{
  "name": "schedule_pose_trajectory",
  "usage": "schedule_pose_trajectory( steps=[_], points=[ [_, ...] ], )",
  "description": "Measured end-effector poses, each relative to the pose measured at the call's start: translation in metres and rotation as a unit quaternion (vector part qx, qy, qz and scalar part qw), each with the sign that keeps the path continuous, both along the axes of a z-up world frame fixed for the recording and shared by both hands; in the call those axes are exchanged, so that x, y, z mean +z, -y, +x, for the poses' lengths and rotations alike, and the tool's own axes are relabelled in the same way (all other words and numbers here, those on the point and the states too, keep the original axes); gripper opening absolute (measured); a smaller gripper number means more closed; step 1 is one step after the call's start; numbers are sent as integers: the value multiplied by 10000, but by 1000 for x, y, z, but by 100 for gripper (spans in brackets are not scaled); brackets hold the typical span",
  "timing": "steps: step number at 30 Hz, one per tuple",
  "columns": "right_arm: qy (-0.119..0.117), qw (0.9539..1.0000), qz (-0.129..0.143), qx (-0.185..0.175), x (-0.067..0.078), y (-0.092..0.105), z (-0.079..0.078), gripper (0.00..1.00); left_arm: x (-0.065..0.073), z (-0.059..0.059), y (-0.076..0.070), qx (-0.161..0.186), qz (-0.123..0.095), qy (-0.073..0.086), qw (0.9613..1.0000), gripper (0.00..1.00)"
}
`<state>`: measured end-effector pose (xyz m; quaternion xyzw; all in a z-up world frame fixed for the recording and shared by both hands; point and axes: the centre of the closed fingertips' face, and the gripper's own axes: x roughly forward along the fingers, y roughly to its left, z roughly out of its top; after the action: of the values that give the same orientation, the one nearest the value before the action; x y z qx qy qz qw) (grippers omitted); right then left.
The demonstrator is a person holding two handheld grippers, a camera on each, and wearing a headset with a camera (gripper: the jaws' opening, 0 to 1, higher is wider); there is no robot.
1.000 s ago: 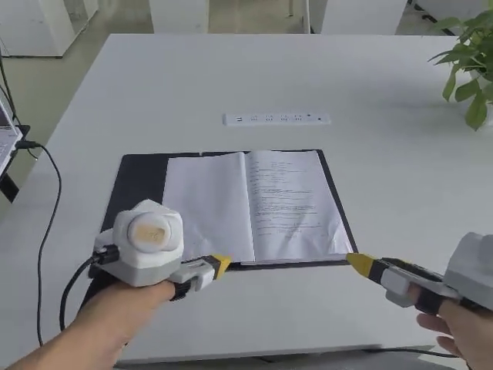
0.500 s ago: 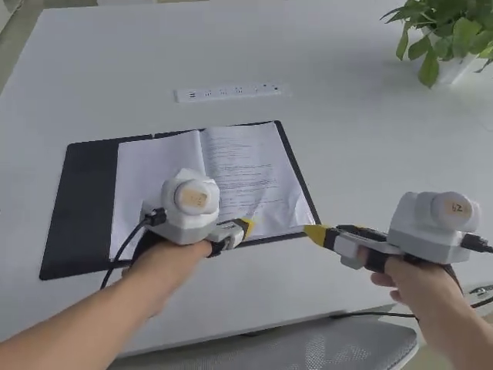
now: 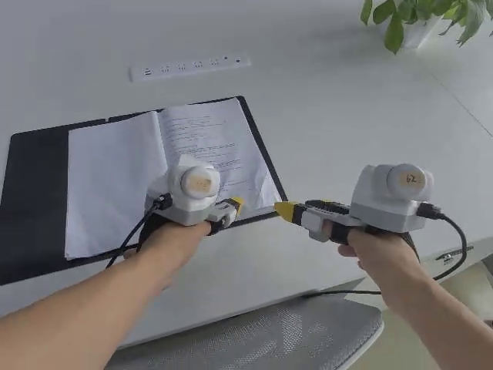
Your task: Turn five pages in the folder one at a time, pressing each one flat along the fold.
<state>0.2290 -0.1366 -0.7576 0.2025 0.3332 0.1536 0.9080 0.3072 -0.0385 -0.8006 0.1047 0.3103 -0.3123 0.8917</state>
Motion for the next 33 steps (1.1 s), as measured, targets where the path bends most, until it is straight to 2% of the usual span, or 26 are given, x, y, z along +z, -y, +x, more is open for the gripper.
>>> schedule_pose_trajectory(
  steps=[1,2,3,5,8,14,17,21,26,27,33],
  points=[
    [-6,10000,0,15,-2,-1,2,42,-4,-1,0,5,65,-27,10000,56],
    [0,10000,1,28,-2,-1,3,42,-6,0,-1,-29,152,47,9999,55],
    [-9,10000,1,41,-4,-1,5,42,-6,0,0,-52,188,129,9997,55],
    [-41,10000,17,52,-6,-2,6,42,-6,-1,0,-28,188,138,9997,54],
    [-28,10000,40,70,-7,-3,7,42,-6,-1,-2,-51,131,201,9997,54],
    [-4,9999,52,96,-8,-5,9,41,-7,1,-2,-86,36,227,9997,51],
    [-3,9999,46,102,-9,-5,11,41,-7,1,-4,-105,-31,303,9995,49],
    [9,9999,41,116,-10,-6,13,41,-7,2,-4,-159,-36,405,9990,35],
    [10,9999,36,155,-11,-9,17,41,-7,3,-5,-147,-39,389,9991,34],
    [10,9999,34,169,-12,-11,18,40,-7,3,-5,-148,-28,396,9991,30],
    [1,9997,2,253,-14,-18,22,40,-7,3,-4,-164,-44,362,9992,25]
  ],
)
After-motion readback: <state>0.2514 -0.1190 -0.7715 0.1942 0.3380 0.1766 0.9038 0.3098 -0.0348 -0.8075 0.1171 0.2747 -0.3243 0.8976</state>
